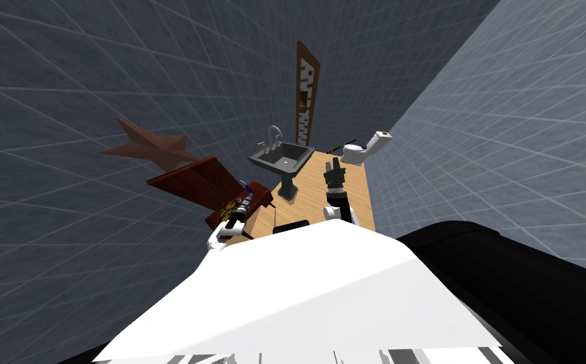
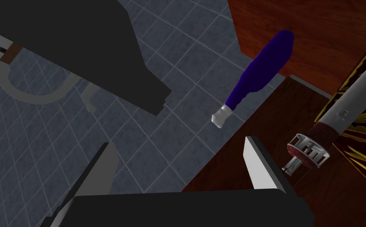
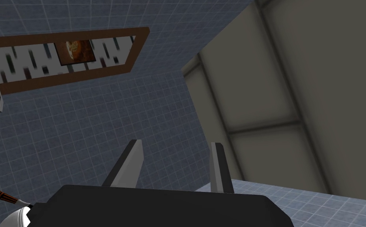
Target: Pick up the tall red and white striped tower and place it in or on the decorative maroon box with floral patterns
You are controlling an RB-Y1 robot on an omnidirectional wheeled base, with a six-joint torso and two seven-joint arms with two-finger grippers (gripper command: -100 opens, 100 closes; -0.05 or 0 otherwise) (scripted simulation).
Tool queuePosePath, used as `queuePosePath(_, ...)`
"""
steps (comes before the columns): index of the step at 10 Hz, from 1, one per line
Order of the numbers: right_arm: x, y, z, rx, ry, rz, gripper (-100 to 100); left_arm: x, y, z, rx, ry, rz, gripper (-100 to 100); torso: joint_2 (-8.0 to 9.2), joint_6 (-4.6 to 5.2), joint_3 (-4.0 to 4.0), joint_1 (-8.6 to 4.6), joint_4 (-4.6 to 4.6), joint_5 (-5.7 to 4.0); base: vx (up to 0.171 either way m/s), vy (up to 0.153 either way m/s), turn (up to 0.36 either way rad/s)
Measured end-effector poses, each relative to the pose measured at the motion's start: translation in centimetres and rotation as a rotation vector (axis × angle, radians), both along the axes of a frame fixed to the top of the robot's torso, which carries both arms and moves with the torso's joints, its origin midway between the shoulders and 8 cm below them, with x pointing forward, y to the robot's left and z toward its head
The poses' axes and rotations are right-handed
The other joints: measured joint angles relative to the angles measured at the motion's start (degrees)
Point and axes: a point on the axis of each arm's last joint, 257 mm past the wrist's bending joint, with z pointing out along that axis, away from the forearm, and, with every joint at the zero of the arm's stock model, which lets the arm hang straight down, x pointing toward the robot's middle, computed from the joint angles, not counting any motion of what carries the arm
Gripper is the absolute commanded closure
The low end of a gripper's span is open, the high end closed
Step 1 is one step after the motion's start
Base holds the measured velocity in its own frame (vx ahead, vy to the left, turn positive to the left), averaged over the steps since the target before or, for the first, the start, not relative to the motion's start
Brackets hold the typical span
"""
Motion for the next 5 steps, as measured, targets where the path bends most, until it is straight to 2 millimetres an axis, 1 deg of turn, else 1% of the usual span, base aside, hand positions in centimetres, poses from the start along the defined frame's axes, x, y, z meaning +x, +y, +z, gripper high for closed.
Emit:
queuePosePath(1,0.0,0.0,0.0,0.0,0.0,0.0,0,-0.3,1.2,-1.3,0.016,0.03,0.015,-100,0.0,0.0,0.0,-0.02,0.0,0.0,0.008,-0.062,-0.044)
queuePosePath(3,0.0,0.0,0.0,0.0,0.0,0.0,0,-0.2,4.1,-3.1,0.057,0.1,0.057,-100,-0.11,0.01,-0.06,-0.13,-0.02,-0.03,0.038,-0.074,-0.044)
queuePosePath(4,0.0,0.0,0.0,0.0,0.0,0.0,0,-0.8,5.7,-3.9,0.077,0.132,0.08,-100,-0.13,0.0,-0.08,-0.11,-0.03,-0.03,0.021,-0.039,-0.015)
queuePosePath(5,0.0,0.0,0.0,0.0,0.0,0.0,0,-1.2,6.8,-4.5,0.087,0.151,0.094,-100,-0.08,0.0,-0.05,-0.01,-0.02,-0.01,0.001,-0.011,0.0)
